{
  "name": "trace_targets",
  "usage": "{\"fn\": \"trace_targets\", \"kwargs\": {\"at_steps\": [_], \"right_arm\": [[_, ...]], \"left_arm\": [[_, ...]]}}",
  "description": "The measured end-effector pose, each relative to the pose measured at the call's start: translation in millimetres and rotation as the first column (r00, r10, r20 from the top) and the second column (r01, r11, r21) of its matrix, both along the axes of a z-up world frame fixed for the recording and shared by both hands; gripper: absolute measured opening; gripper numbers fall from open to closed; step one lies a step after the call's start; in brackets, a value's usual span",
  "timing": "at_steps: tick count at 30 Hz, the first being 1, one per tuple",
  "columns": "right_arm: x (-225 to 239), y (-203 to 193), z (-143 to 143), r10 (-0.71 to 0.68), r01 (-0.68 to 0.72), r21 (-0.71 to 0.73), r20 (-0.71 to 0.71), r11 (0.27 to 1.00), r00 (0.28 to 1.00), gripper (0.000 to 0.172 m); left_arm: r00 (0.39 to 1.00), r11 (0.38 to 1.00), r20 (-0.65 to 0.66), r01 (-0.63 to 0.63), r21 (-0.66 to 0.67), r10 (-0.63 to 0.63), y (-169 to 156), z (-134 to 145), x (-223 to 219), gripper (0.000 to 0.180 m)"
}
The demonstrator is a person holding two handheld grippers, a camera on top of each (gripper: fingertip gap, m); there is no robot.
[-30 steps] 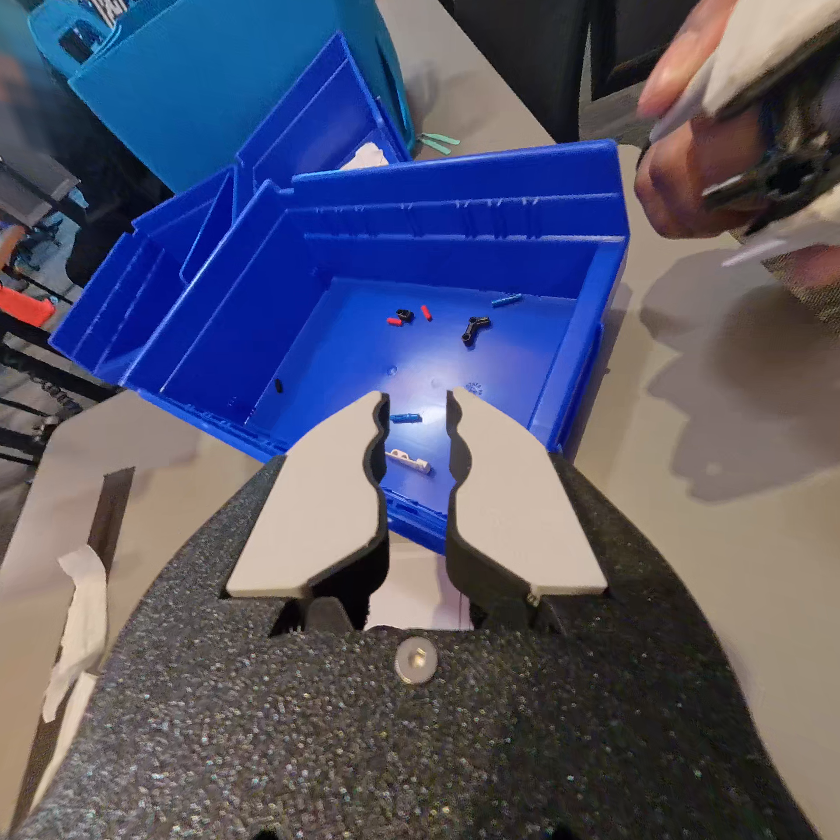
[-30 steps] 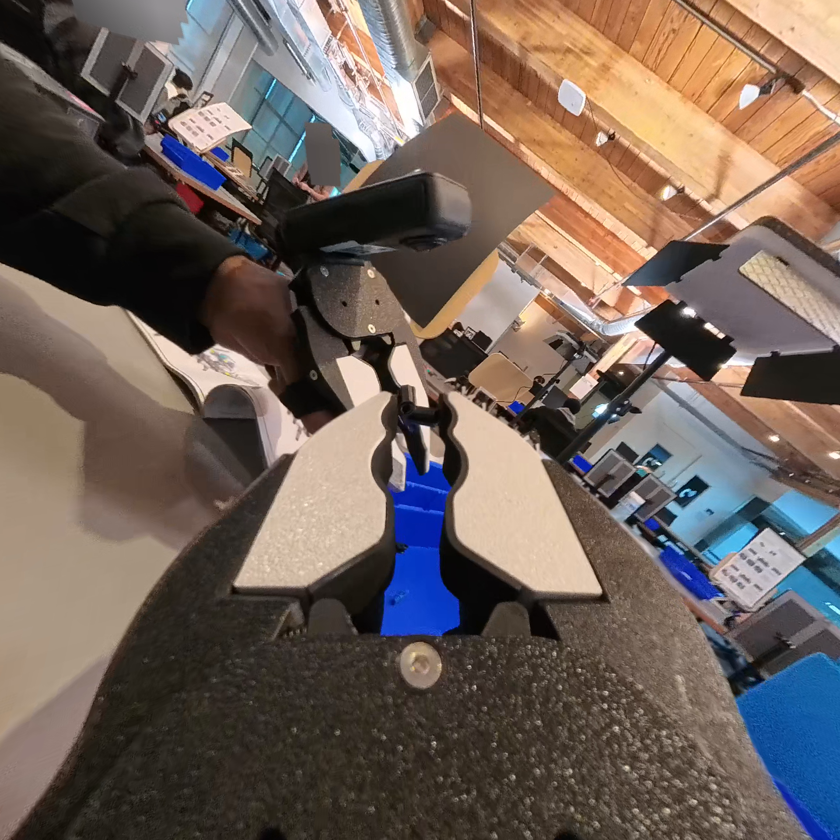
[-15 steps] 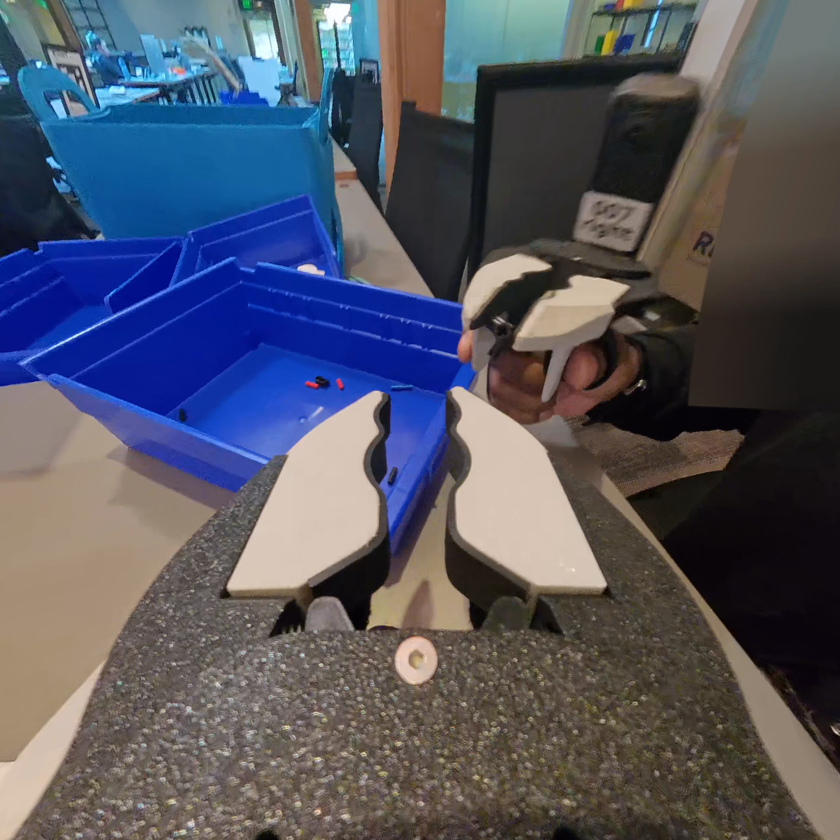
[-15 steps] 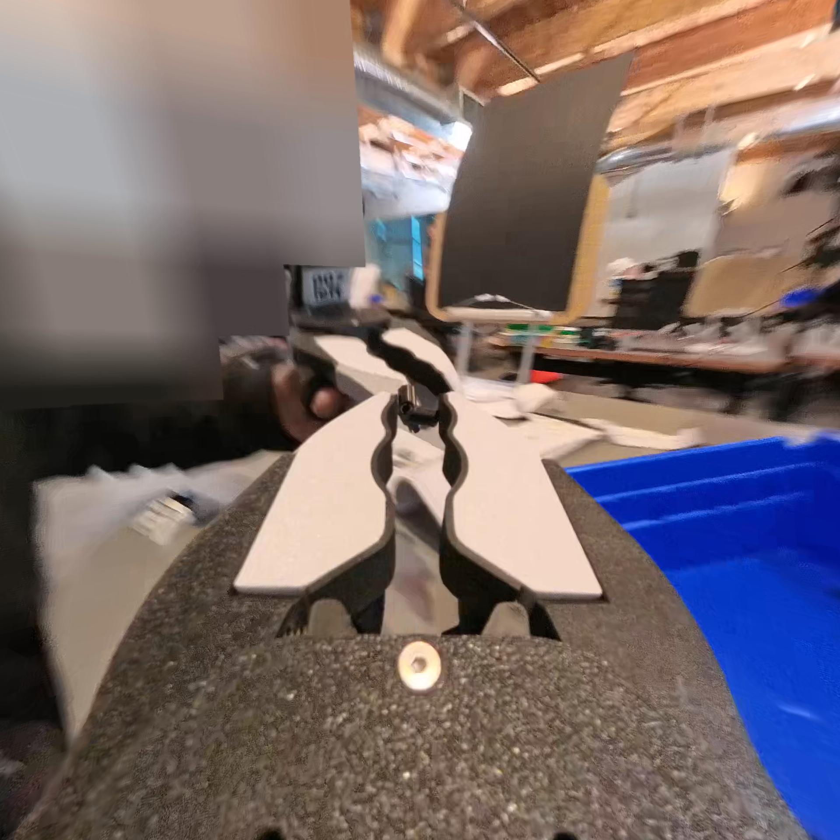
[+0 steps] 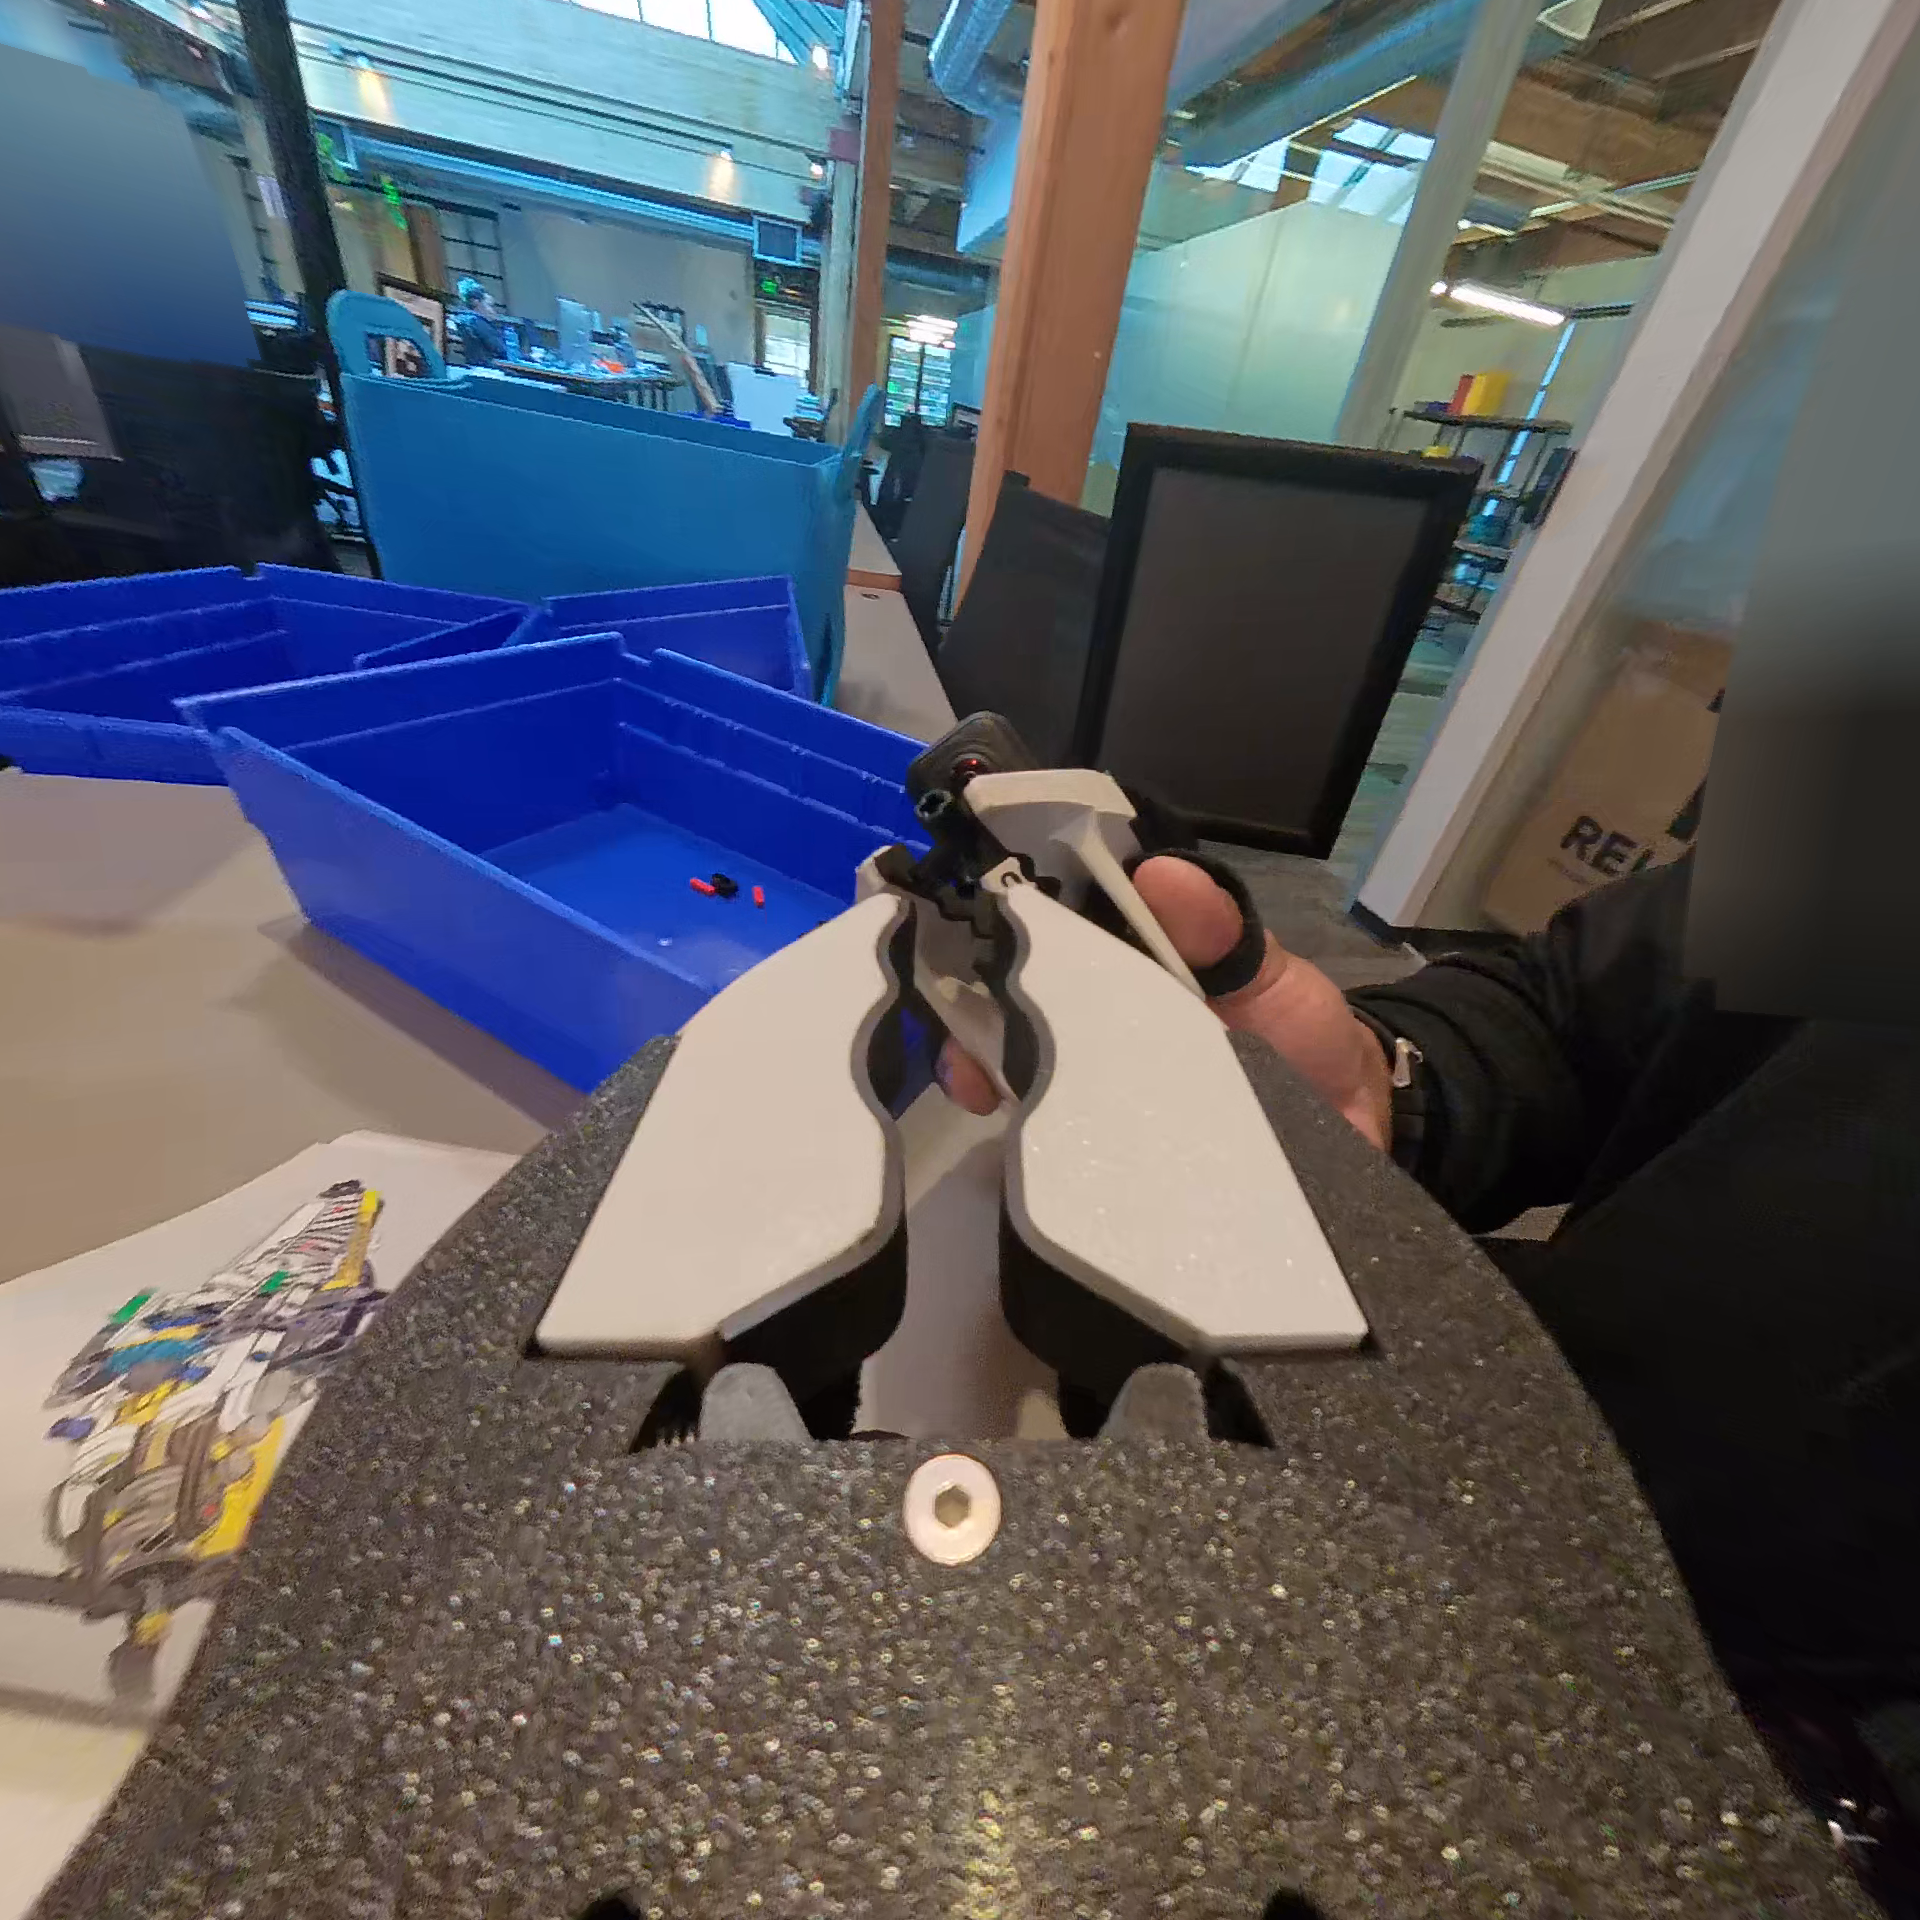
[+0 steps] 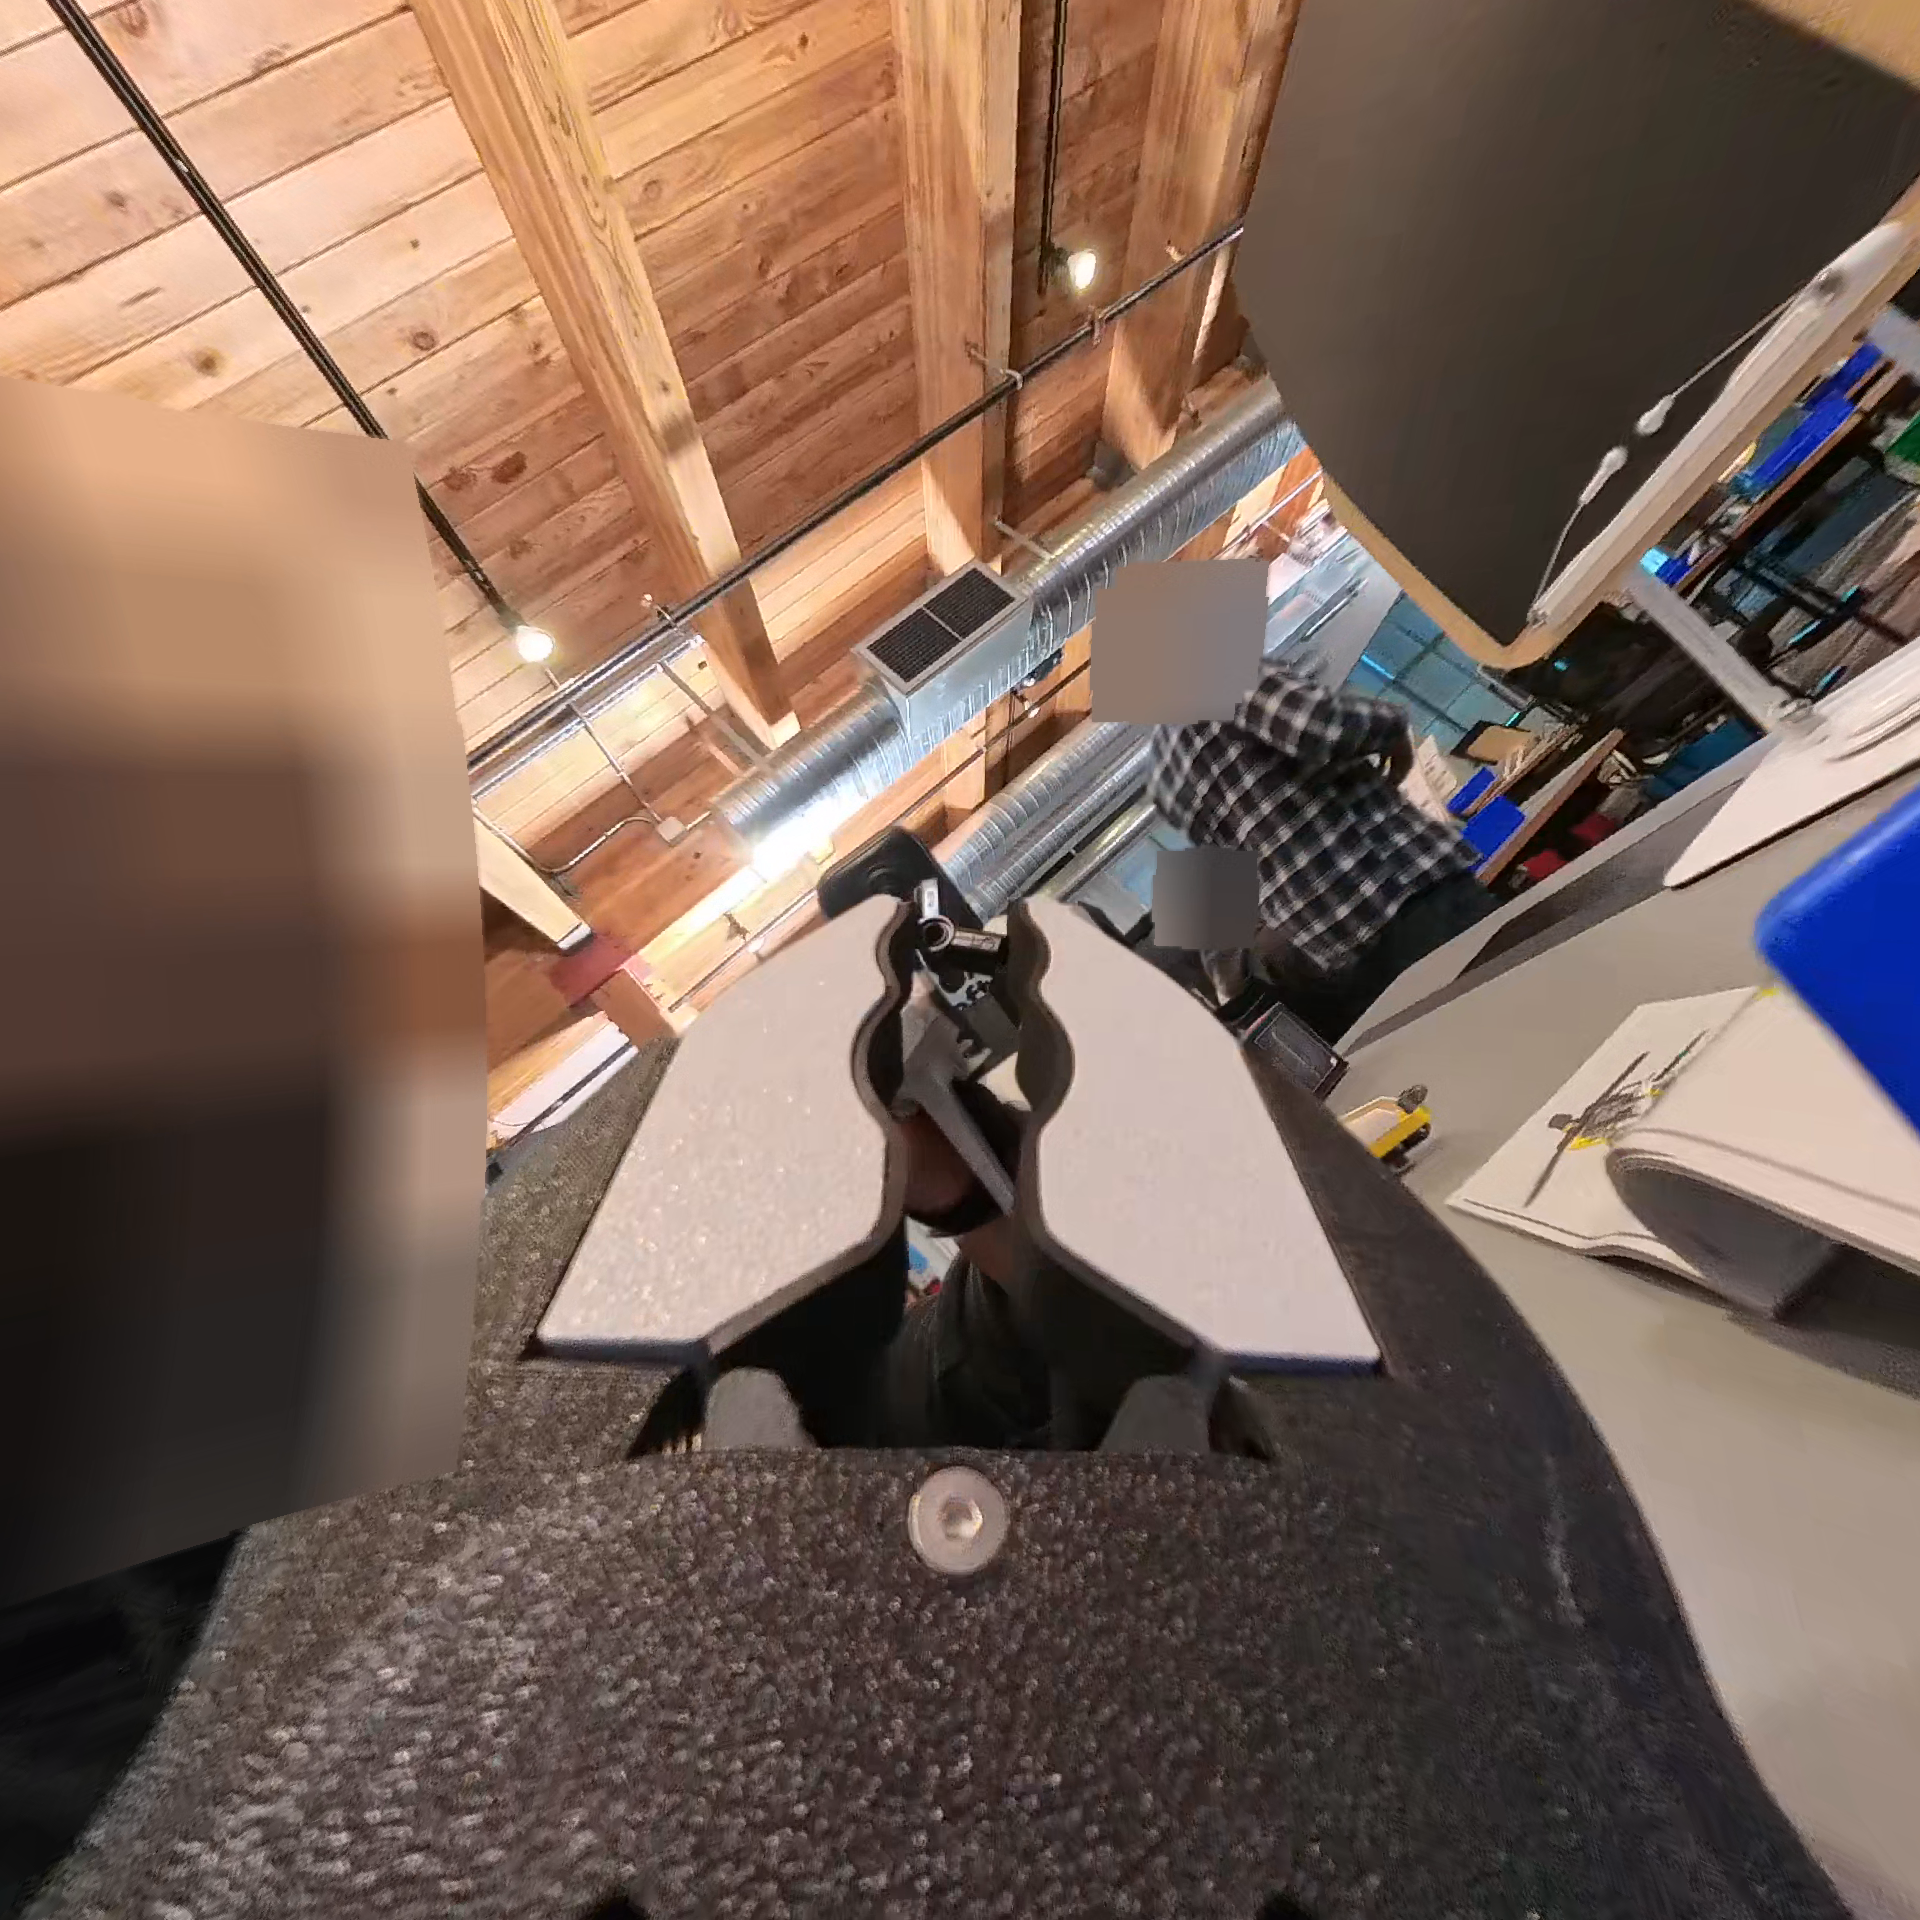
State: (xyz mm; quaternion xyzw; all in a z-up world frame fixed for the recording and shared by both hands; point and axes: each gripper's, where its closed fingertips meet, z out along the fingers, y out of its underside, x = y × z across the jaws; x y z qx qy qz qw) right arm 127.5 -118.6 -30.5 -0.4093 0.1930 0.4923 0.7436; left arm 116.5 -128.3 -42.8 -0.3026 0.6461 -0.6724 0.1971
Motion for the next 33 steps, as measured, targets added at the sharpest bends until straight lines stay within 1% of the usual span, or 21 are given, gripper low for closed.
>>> {"fn": "trace_targets", "kwargs": {"at_steps": [6, 13, 16, 21, 26, 32, 33], "right_arm": [[-14, 10, 1, 0.003, -0.002, -0.016, 0.02, 1.0, 1.0, 0.016], [-23, 16, 1, 0.002, -0.001, -0.026, 0.037, 1.0, 0.999, 0.016], [-24, 17, 0, -0.018, 0.02, -0.036, 0.061, 0.999, 0.998, 0.016], [-28, 16, 1, -0.047, 0.054, -0.045, 0.141, 0.998, 0.989, 0.016], [-32, 15, -2, -0.058, 0.074, -0.074, 0.2, 0.995, 0.978, 0.015], [-39, 12, -4, -0.035, 0.048, -0.065, 0.19, 0.997, 0.981, 0.015], [-33, 6, 0, -0.067, 0.073, -0.027, 0.162, 0.997, 0.984, 0.016]], "left_arm": [[0.997, 0.995, 0.058, -0.063, 0.077, 0.058, 8, -1, -11, 0.014], [0.991, 0.988, 0.103, -0.095, 0.118, 0.083, 8, 2, -15, 0.01], [0.987, 0.979, 0.12, -0.123, 0.164, 0.104, 9, 0, -16, 0.006], [0.978, 0.963, 0.179, -0.149, 0.222, 0.11, 9, 1, -19, 0.006], [0.985, 0.975, 0.16, -0.098, 0.198, 0.066, 8, -3, -23, 0.006], [0.992, 0.99, 0.127, 0.004, 0.14, -0.022, 6, -5, -30, 0.006], [0.991, 0.991, 0.125, 0.024, 0.13, -0.04, 6, -5, -31, 0.006]]}}
